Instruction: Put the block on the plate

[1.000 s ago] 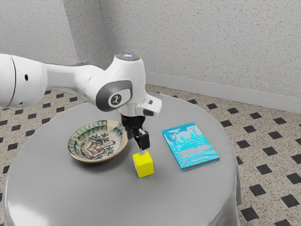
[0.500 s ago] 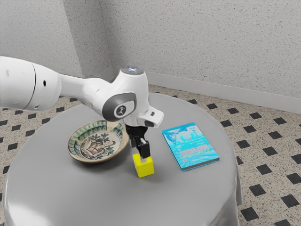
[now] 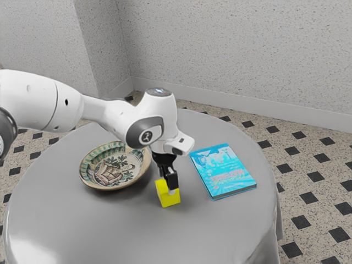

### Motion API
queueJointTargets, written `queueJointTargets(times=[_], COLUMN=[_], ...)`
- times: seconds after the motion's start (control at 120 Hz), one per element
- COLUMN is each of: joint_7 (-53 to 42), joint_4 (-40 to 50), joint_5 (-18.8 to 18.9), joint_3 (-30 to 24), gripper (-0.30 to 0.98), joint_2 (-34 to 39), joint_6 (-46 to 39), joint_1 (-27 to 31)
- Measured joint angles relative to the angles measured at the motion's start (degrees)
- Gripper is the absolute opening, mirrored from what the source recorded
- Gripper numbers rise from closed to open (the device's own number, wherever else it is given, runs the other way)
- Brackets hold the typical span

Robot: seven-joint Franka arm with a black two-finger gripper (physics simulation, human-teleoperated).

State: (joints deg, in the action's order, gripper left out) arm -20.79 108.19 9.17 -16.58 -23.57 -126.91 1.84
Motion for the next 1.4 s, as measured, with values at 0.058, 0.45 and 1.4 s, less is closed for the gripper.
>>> queueJointTargets(times=[0.058, 0.45, 1.4], joint_7=[-0.32, -1.64, -0.22], joint_4=[-0.04, -0.69, 0.74], joint_5=[0.03, 0.45, 2.28], joint_3=[-0.01, 0.06, 0.05], gripper=[0.69, 0.69, 0.41], joint_2=[-0.42, -3.29, 4.6], joint_6=[-0.27, -1.18, -0.3], joint_1=[0.0, -0.05, -1.33])
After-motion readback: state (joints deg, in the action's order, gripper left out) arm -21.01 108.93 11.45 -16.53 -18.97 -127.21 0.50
